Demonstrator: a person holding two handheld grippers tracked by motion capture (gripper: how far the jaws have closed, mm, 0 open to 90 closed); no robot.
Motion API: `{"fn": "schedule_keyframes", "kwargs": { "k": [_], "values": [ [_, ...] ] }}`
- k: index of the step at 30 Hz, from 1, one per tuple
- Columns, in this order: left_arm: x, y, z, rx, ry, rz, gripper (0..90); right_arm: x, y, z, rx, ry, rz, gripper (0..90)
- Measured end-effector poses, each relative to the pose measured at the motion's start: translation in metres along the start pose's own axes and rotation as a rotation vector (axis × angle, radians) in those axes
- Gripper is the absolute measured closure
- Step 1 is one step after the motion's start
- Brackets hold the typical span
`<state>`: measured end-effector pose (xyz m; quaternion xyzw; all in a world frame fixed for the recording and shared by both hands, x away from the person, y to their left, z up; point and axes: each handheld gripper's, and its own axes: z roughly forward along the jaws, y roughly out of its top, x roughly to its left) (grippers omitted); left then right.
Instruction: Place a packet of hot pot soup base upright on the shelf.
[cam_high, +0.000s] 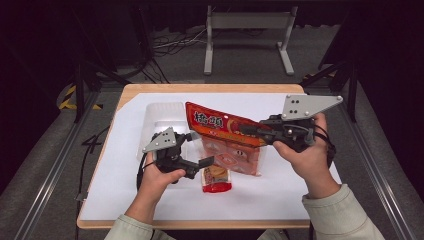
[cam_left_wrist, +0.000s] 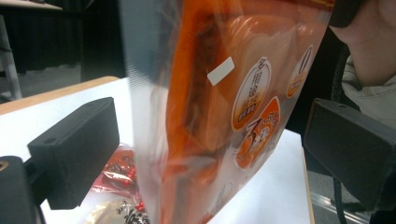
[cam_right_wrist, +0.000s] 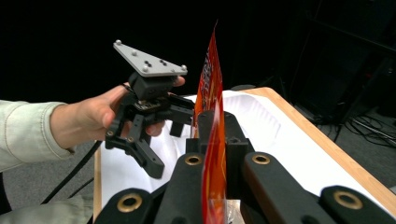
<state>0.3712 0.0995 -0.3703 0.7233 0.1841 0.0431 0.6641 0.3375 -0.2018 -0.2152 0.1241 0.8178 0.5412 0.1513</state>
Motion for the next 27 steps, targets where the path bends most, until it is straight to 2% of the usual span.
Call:
{"fn": "schedule_keyframes", "kwargs": {
  "k": [2, 10, 17, 24, 27],
  "values": [
    [-0.001, -0.001, 0.002, 0.018, -0.009, 0.015, 7.2, 0.001, 0.000, 0.003, 0.000, 0.010, -0.003, 90.0],
    [-0.003, -0.001, 0.008, 0.013, -0.052, 0.030, 8.7, 0.006, -0.003, 0.013, -0.014, 0.056, -0.023, 90.0],
    [-0.003, -0.002, 0.008, -0.023, -0.083, 0.030, 14.4, 0.008, -0.004, 0.015, -0.034, 0.082, -0.017, 90.0],
    [-0.004, -0.002, 0.005, -0.034, -0.140, 0.035, 32.5, 0.006, -0.009, 0.015, -0.060, 0.102, 0.016, 90.0],
    [-0.005, -0.002, 0.004, -0.025, -0.167, 0.037, 45.2, 0.004, -0.013, 0.015, -0.074, 0.108, 0.031, 90.0]
  ]
}}
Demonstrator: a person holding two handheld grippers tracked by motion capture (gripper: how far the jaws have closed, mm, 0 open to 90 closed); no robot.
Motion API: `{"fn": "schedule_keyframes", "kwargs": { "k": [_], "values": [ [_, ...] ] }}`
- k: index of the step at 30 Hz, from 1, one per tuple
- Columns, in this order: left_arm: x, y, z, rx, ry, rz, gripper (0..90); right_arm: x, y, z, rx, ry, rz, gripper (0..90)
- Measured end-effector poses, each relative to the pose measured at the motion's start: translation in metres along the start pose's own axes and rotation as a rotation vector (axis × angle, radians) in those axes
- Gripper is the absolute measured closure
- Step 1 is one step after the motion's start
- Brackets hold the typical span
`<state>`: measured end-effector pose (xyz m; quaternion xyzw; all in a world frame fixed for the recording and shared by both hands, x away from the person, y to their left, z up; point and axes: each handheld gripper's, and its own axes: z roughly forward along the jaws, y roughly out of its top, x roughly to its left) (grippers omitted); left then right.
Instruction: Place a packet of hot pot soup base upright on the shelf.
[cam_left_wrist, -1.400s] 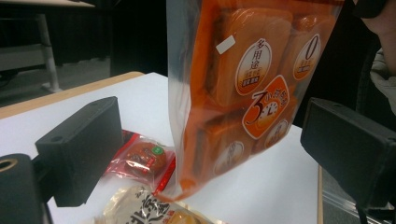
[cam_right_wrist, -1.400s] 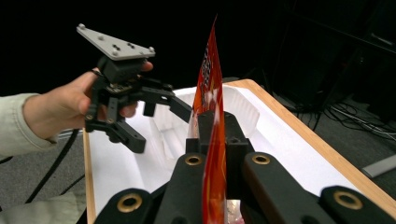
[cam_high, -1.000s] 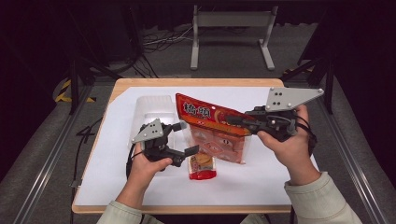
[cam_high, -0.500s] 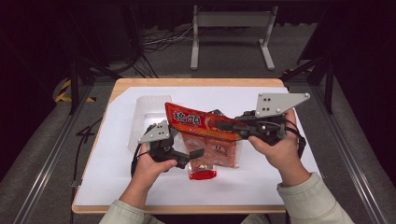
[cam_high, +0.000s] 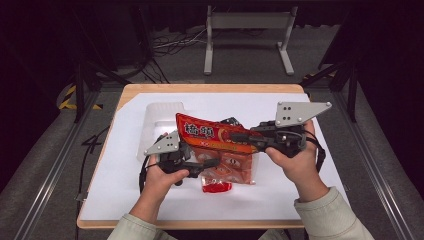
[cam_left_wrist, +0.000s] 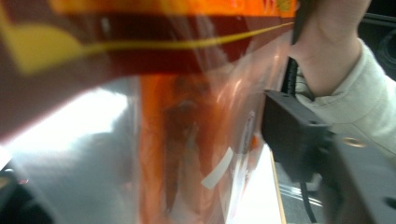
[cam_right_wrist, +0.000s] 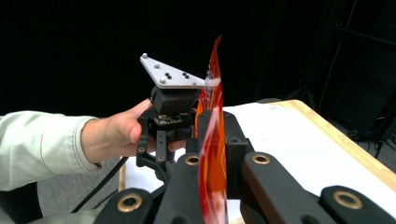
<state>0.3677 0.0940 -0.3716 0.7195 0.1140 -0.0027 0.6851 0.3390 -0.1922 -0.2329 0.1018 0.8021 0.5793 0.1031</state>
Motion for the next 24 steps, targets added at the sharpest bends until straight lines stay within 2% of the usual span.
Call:
{"fn": "schedule_keyframes", "kwargs": {
  "k": [4, 9, 15, 24],
  "values": [
    [-0.004, 0.002, 0.001, 0.037, -0.024, 0.019, 60.1, -0.004, -0.005, -0.001, -0.013, 0.003, 0.028, 90.0],
    [-0.009, 0.004, 0.003, 0.099, -0.029, 0.051, 70.8, -0.004, -0.008, 0.000, -0.002, -0.007, 0.028, 90.0],
    [-0.014, 0.009, 0.001, 0.125, 0.000, 0.064, 71.3, -0.005, -0.010, -0.002, -0.006, -0.006, 0.035, 90.0],
    [-0.018, 0.011, -0.002, 0.144, 0.001, 0.049, 71.4, -0.003, -0.010, -0.002, 0.006, -0.014, 0.021, 90.0]
  ]
}}
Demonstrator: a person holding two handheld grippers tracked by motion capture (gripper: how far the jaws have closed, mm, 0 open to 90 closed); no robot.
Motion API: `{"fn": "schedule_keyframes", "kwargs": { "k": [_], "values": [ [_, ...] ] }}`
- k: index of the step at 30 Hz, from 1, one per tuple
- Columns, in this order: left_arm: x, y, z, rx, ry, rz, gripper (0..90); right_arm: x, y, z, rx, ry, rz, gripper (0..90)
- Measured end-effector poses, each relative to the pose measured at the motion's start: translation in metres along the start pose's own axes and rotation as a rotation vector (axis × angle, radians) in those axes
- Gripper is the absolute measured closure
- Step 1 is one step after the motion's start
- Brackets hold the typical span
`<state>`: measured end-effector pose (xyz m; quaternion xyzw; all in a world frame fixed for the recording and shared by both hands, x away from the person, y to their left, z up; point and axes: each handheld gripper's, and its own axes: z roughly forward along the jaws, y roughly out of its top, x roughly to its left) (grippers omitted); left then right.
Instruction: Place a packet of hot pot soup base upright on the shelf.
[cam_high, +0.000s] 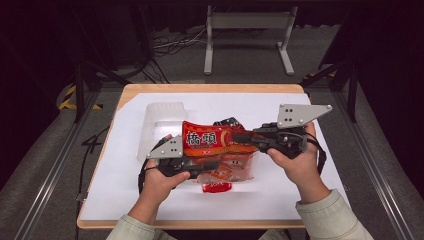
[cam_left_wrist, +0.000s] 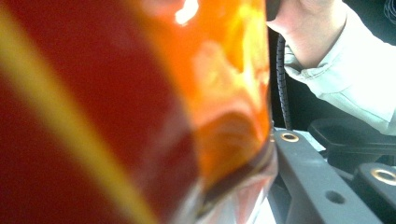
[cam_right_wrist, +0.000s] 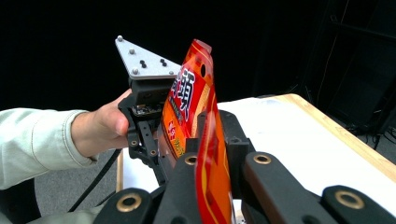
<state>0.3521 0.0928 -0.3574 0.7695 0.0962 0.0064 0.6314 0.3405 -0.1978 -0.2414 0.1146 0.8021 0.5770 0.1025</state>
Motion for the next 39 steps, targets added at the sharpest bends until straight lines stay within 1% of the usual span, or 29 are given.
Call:
{"fn": "schedule_keyframes", "kwargs": {
  "k": [3, 6, 9, 10, 11, 13, 15, 17, 19, 21, 22, 25, 26, 27, 28, 29, 30, 31, 34, 36, 38, 39],
  "values": [
    [-0.002, 0.001, 0.000, 0.008, 0.000, -0.015, 71.4, -0.001, 0.000, -0.001, 0.005, 0.007, 0.013, 89.2],
    [-0.003, 0.002, 0.001, 0.021, 0.002, -0.025, 71.5, -0.002, -0.001, -0.003, 0.009, -0.005, 0.021, 83.1],
    [-0.004, 0.004, 0.002, 0.033, 0.011, -0.016, 71.6, -0.004, -0.004, -0.010, -0.010, -0.024, 0.033, 77.0],
    [-0.004, 0.005, 0.003, 0.039, 0.012, -0.016, 71.6, -0.005, -0.005, -0.014, -0.018, -0.034, 0.039, 73.9],
    [-0.003, 0.005, 0.003, 0.038, 0.010, -0.015, 71.6, -0.006, -0.006, -0.018, -0.030, -0.053, 0.040, 71.6],
    [-0.002, 0.005, 0.003, 0.028, 0.006, -0.021, 71.6, -0.007, -0.008, -0.026, -0.042, -0.065, 0.049, 68.2],
    [-0.001, 0.006, 0.002, 0.017, 0.005, -0.023, 71.6, -0.010, -0.012, -0.034, -0.049, -0.080, 0.076, 64.9],
    [0.000, 0.008, 0.001, 0.015, 0.017, -0.029, 71.5, -0.012, -0.017, -0.041, -0.052, -0.108, 0.084, 63.4],
    [0.003, 0.010, -0.001, 0.007, 0.031, -0.026, 71.6, -0.014, -0.021, -0.047, -0.066, -0.131, 0.084, 61.8],
    [0.004, 0.011, -0.004, 0.001, 0.035, -0.030, 71.5, -0.015, -0.025, -0.053, -0.070, -0.152, 0.089, 60.2],
    [0.004, 0.011, -0.004, 0.001, 0.035, -0.030, 71.5, -0.015, -0.025, -0.053, -0.070, -0.152, 0.089, 60.2],
    [0.006, 0.016, -0.009, -0.012, 0.041, -0.027, 71.5, -0.017, -0.035, -0.062, -0.059, -0.190, 0.092, 56.7],
    [0.006, 0.017, -0.010, -0.015, 0.042, -0.027, 71.5, -0.018, -0.039, -0.065, -0.047, -0.196, 0.102, 57.1],
    [0.006, 0.019, -0.012, -0.021, 0.044, -0.033, 71.5, -0.021, -0.047, -0.070, -0.027, -0.206, 0.117, 58.6],
    [0.007, 0.020, -0.013, -0.025, 0.044, -0.034, 71.5, -0.021, -0.047, -0.070, -0.027, -0.206, 0.117, 58.6],
    [0.009, 0.022, -0.015, -0.032, 0.051, -0.038, 71.5, -0.024, -0.057, -0.075, -0.028, -0.218, 0.126, 58.6],
    [0.010, 0.024, -0.015, -0.034, 0.055, -0.037, 71.5, -0.025, -0.061, -0.077, -0.029, -0.226, 0.132, 58.7],
    [0.010, 0.024, -0.015, -0.034, 0.055, -0.037, 71.5, -0.025, -0.061, -0.077, -0.029, -0.226, 0.132, 58.7],
    [0.009, 0.030, -0.016, -0.024, 0.070, -0.026, 71.5, -0.027, -0.075, -0.081, -0.023, -0.253, 0.145, 58.8],
    [0.008, 0.034, -0.015, -0.022, 0.072, -0.021, 71.5, -0.029, -0.084, -0.082, -0.035, -0.260, 0.159, 59.2],
    [0.008, 0.039, -0.015, -0.026, 0.079, -0.009, 71.5, -0.032, -0.088, -0.081, -0.019, -0.261, 0.178, 59.2],
    [0.009, 0.041, -0.014, -0.029, 0.083, -0.004, 71.6, -0.033, -0.089, -0.080, -0.022, -0.263, 0.180, 59.2]
  ]
}}
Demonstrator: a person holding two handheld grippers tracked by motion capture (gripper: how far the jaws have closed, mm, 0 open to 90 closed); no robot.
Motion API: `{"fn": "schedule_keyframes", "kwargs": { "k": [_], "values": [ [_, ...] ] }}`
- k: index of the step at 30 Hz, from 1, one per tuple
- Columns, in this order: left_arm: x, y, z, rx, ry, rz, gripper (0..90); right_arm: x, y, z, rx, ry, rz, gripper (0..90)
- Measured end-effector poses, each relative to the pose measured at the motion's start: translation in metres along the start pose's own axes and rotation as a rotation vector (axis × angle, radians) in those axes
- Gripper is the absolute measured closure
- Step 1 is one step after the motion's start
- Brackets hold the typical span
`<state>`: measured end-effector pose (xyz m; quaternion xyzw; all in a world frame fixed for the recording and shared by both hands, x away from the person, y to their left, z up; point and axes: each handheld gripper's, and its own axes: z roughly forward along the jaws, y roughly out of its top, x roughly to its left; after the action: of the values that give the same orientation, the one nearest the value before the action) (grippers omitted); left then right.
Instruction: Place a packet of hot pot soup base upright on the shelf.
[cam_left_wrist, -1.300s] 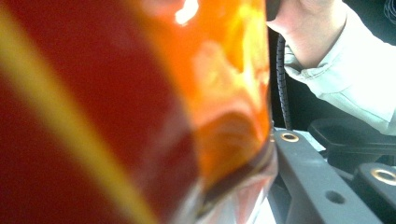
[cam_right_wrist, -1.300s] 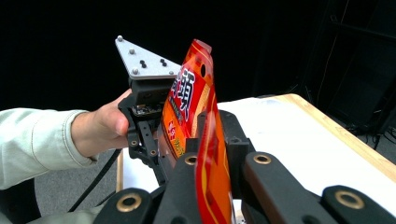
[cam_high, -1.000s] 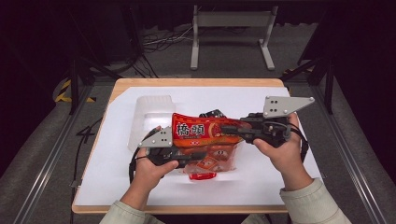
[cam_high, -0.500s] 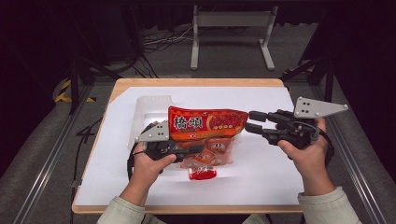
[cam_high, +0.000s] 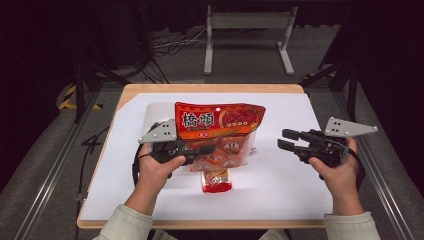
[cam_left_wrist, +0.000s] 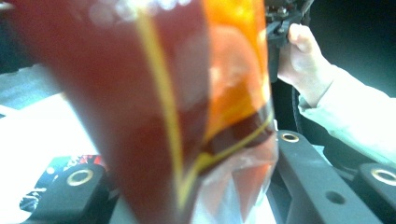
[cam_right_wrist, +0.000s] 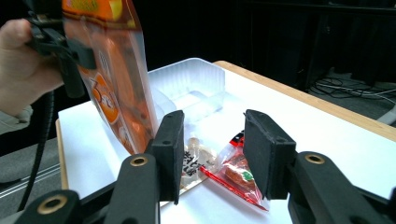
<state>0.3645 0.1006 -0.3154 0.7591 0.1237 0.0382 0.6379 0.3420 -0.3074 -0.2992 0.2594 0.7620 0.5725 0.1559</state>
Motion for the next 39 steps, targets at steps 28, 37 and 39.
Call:
{"fn": "schedule_keyframes", "kwargs": {
  "k": [28, 37, 39],
  "values": [
    [0.045, 0.039, -0.022, 0.016, 0.125, 0.014, 71.5, -0.008, -0.017, -0.010, 0.002, -0.066, 0.026, 59.2],
    [0.072, 0.039, -0.036, 0.004, 0.213, 0.003, 71.5, -0.006, -0.024, -0.026, -0.002, -0.104, 0.046, 59.4],
    [0.075, 0.040, -0.037, 0.001, 0.220, -0.002, 71.5, -0.006, -0.026, -0.029, -0.003, -0.113, 0.050, 59.4]
  ]
}}
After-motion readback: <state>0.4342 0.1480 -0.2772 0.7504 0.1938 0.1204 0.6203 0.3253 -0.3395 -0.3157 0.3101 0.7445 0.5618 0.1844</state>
